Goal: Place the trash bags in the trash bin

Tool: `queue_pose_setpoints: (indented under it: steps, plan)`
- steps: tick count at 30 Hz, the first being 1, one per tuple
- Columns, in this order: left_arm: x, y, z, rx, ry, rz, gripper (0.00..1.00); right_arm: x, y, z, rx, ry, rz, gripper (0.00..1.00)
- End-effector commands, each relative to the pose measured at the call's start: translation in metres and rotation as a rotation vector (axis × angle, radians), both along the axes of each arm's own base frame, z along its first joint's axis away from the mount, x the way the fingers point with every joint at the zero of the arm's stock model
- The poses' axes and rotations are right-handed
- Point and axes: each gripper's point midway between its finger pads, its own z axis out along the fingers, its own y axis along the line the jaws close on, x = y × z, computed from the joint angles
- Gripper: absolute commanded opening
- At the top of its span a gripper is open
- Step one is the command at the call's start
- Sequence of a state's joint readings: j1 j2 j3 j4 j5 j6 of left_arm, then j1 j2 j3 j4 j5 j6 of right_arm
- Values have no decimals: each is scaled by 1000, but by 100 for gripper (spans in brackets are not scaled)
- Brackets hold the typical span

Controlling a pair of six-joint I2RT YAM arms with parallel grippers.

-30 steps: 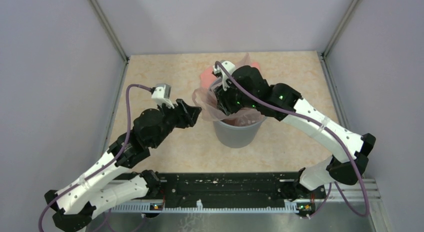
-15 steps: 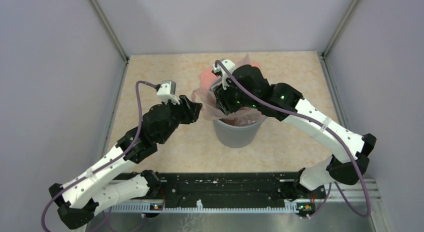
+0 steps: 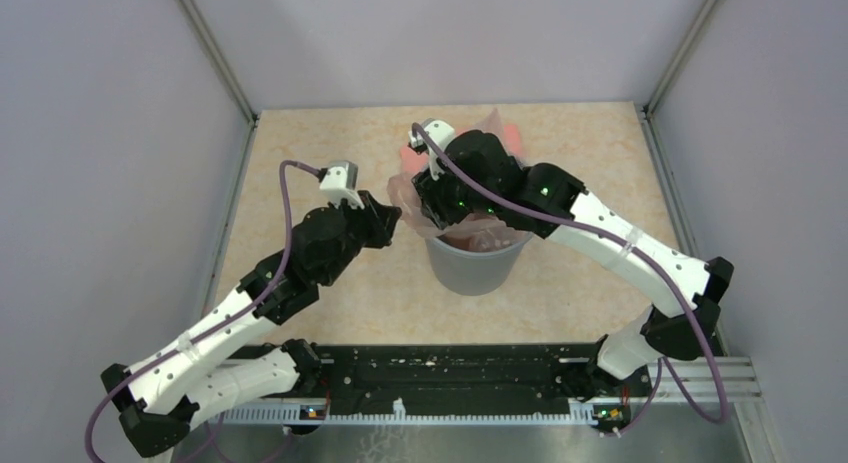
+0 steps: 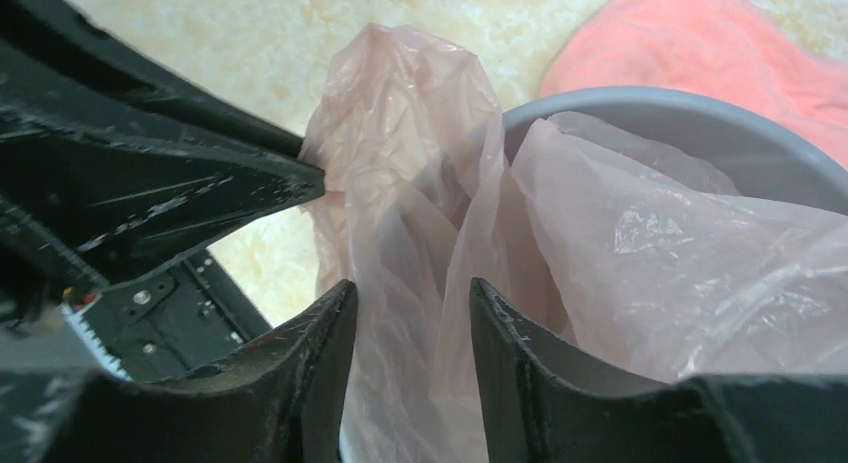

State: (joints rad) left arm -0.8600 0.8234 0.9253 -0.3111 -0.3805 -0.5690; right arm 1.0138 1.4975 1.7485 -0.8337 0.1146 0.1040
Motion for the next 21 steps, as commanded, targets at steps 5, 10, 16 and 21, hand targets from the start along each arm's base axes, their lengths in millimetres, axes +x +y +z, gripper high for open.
queue_pose_setpoints:
  steps: [5,10,16,21]
  plan:
    - [15,-1,-9,23,3,3,8,18,-12,-7,-53,-61,-114,43]
    - [23,-5,-22,5,38,-57,6,18,-17,38,37,-126,-124,59]
    - [26,-18,-29,16,48,-117,6,33,-47,71,44,-234,-262,71]
    - [33,-16,-34,36,63,-111,6,44,-79,83,74,-264,-367,71]
